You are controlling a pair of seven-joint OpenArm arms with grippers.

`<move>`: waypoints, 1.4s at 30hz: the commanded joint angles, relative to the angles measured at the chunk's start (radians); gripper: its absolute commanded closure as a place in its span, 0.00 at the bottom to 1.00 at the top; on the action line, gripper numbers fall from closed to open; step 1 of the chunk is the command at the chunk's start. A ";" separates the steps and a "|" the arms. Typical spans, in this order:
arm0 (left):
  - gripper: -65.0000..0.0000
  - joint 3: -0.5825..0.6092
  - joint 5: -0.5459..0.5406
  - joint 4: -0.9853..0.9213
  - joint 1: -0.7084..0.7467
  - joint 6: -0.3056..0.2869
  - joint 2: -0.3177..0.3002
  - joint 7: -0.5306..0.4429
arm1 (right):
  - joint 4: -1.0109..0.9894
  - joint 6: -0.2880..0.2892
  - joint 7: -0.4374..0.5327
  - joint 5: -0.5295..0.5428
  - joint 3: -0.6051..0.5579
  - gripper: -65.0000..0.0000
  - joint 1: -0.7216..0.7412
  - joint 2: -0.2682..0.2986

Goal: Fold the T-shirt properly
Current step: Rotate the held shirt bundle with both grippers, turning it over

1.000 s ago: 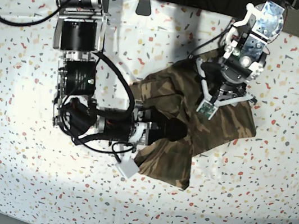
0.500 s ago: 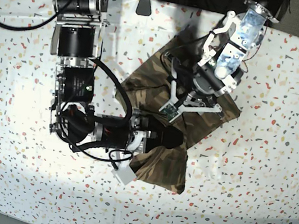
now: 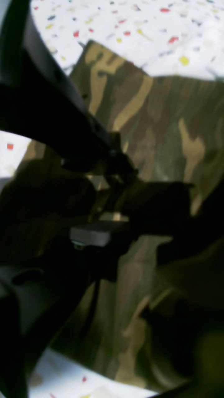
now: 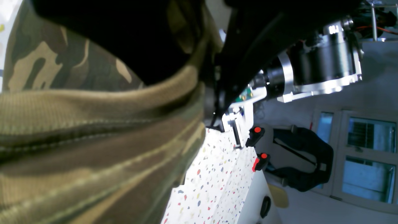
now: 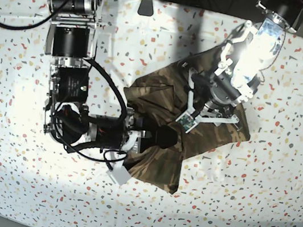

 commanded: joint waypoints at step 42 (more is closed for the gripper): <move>0.63 -0.394 -0.225 0.016 -0.141 0.122 -0.266 0.034 | 0.018 -0.015 0.011 -0.014 -0.406 0.54 0.033 -0.099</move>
